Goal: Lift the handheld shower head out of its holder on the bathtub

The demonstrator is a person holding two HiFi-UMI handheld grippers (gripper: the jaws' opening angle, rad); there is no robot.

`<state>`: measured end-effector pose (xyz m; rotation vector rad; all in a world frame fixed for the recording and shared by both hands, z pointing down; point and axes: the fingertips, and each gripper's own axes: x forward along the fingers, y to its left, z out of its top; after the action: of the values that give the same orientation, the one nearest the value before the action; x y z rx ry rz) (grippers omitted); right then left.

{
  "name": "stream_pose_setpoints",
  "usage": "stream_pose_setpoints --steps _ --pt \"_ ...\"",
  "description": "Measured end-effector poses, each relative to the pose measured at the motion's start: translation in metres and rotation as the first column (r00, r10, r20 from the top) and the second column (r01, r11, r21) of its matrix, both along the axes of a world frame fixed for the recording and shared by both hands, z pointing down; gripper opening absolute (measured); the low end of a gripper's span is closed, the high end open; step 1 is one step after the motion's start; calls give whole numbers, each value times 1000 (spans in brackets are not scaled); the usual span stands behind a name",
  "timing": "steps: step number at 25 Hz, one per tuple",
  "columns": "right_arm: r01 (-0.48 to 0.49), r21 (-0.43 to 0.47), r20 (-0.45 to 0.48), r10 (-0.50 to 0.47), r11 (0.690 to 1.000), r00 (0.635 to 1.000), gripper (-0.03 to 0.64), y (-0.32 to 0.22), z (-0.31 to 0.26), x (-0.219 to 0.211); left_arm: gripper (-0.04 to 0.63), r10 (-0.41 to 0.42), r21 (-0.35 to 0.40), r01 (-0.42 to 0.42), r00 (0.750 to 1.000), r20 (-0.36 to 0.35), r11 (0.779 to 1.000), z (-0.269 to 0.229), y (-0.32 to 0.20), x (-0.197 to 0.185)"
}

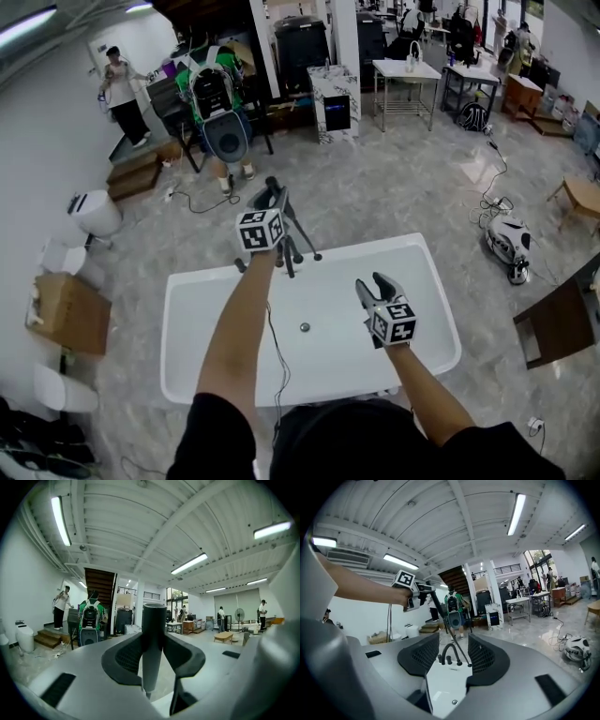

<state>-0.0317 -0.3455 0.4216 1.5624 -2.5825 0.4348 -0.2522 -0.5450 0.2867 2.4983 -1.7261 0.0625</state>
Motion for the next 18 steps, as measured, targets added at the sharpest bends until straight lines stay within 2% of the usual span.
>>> stream_pose_setpoints --steps 3,8,13,18 --pt "11 15 0 -11 1000 1000 144 -3 -5 2 127 13 20 -14 999 32 1000 -8 6 8" --pt "21 35 -5 -21 999 1000 101 -3 -14 -1 127 34 27 -35 999 20 999 -14 8 16" --pt "38 61 -8 -38 997 999 18 2 -20 3 127 43 18 -43 999 30 999 -14 17 25" --pt "68 66 -24 -66 996 998 6 4 -14 0 127 37 12 -38 999 40 999 -7 18 28"
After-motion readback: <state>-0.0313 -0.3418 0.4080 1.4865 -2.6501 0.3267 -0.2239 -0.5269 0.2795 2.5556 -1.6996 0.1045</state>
